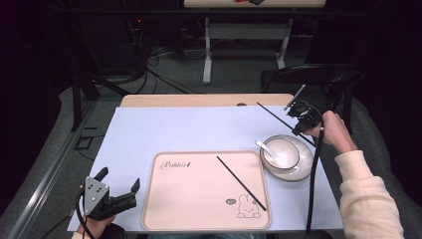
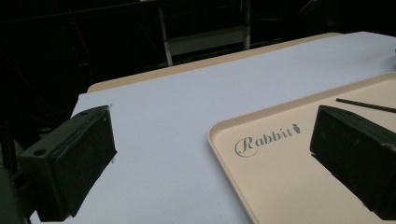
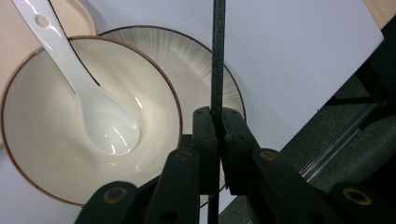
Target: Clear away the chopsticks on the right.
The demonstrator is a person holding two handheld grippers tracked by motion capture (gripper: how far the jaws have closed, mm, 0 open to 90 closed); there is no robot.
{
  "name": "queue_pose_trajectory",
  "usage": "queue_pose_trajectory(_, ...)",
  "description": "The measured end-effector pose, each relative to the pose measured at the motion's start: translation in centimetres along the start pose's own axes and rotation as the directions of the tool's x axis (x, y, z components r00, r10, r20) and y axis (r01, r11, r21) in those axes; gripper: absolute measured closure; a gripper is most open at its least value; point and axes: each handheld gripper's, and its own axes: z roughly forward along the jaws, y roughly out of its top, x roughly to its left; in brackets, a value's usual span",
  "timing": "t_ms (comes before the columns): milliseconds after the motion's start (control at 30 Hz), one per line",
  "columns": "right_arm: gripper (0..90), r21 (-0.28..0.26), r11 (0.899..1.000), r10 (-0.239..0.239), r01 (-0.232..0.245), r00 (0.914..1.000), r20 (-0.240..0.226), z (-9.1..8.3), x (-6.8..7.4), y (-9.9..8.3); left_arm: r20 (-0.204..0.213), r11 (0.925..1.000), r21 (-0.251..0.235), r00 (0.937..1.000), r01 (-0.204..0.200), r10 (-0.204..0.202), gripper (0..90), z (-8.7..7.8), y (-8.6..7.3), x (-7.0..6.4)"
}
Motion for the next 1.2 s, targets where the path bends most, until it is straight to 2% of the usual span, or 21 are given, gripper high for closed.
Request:
queue_pose_trajectory(33, 85.1, -0.004, 1.0, 0.014, -0.014, 0.9999, 0.002, -0.3, 0.1, 0.0, 0.0, 1.0, 0.0, 1.0, 0.0, 0.0, 0.0, 0.0, 0.0, 0.0)
queue_pose_trajectory(67, 85.1, -0.007, 0.998, 0.056, -0.056, 0.9984, -0.003, -0.6, 0.3, 0.0, 0.0, 1.0, 0.0, 1.0, 0.001, -0.001, 0.0, 0.0, 0.0, 0.0)
queue_pose_trajectory(100, 85.1, -0.02, 0.999, 0.047, -0.047, 0.9989, 0.002, -0.9, 0.2, 0.0, 0.0, 1.0, 0.001, 1.0, 0.0, 0.0, 0.0, 0.0, 0.0, 0.0)
queue_pose_trajectory(133, 85.1, -0.017, 0.997, 0.076, -0.076, 0.9971, 0.005, -1.2, 0.5, 0.0, 0.0, 1.0, 0.0, 1.0, 0.0, 0.0, 0.0, 0.0, 0.0, 0.0)
queue_pose_trajectory(200, 85.1, -0.026, 0.995, 0.091, -0.091, 0.9958, 0.003, -1.7, 0.8, 0.0, -0.001, 1.0, 0.001, 1.0, 0.001, -0.001, 0.0, 0.0, 0.0, 0.0)
queue_pose_trajectory(233, 85.1, -0.022, 0.993, 0.116, -0.115, 0.9932, 0.01, -2.0, 1.2, 0.0, 0.0, 1.0, 0.001, 1.0, -0.002, 0.002, 0.0, 0.0, 0.0, 0.0)
queue_pose_trajectory(400, 85.2, -0.046, 0.989, 0.14, -0.141, 0.99, -0.008, -3.2, 2.9, 0.2, 0.0, 1.0, -0.001, 1.0, -0.002, 0.002, 0.0, 0.0, 0.0, 0.0)
queue_pose_trajectory(533, 85.1, -0.065, 0.989, 0.134, -0.135, 0.9908, -0.022, -3.8, 4.3, 0.3, 0.0, 1.0, 0.0, 1.0, 0.0, 0.0, 0.0, 0.0, 0.0, 0.0)
queue_pose_trajectory(567, 85.1, -0.055, 0.989, 0.139, -0.14, 0.9901, -0.021, -3.8, 4.8, 0.4, 0.001, 1.0, -0.001, 1.0, 0.0, 0.0, 0.0, 0.0, 0.0, 0.0)
queue_pose_trajectory(600, 85.1, -0.045, 0.992, 0.121, -0.121, 0.9926, -0.013, -3.8, 5.1, 0.4, 0.0, 1.0, -0.002, 1.0, -0.001, 0.001, 0.0, 0.0, 0.0, 0.0)
queue_pose_trajectory(633, 85.1, -0.036, 0.991, 0.132, -0.133, 0.9911, -0.016, -3.9, 5.6, 0.4, 0.0, 1.0, -0.001, 1.0, -0.001, 0.001, 0.0, 0.0, 0.0, 0.0)
queue_pose_trajectory(667, 85.1, -0.044, 0.993, 0.113, -0.114, 0.9933, -0.022, -3.8, 5.8, 0.5, 0.0, 1.0, -0.001, 1.0, 0.0, 0.0, 0.0, 0.0, 0.0, 0.0)
queue_pose_trajectory(1067, 85.1, -0.083, 0.991, 0.101, -0.106, 0.9928, -0.064, -3.4, 9.3, 0.5, 0.002, 1.0, -0.003, 1.0, 0.0, 0.0, 0.0, 0.0, 0.0, 0.1)
queue_pose_trajectory(1133, 85.1, -0.087, 0.99, 0.106, -0.114, 0.9905, -0.087, -3.2, 10.2, 0.5, 0.003, 1.0, -0.001, 1.0, -0.001, 0.001, 0.0, 0.0, 0.0, 0.1)
queue_pose_trajectory(1167, 85.1, -0.093, 0.992, 0.083, -0.091, 0.993, -0.084, -3.1, 10.5, 0.6, 0.003, 1.0, -0.001, 1.0, 0.001, -0.001, 0.0, 0.0, 0.0, 0.1)
queue_pose_trajectory(1200, 85.1, -0.099, 0.991, 0.087, -0.095, 0.9929, -0.081, -2.9, 10.8, 0.6, 0.003, 1.0, -0.001, 1.0, 0.001, -0.001, 0.0, 0.0, 0.0, 0.0)
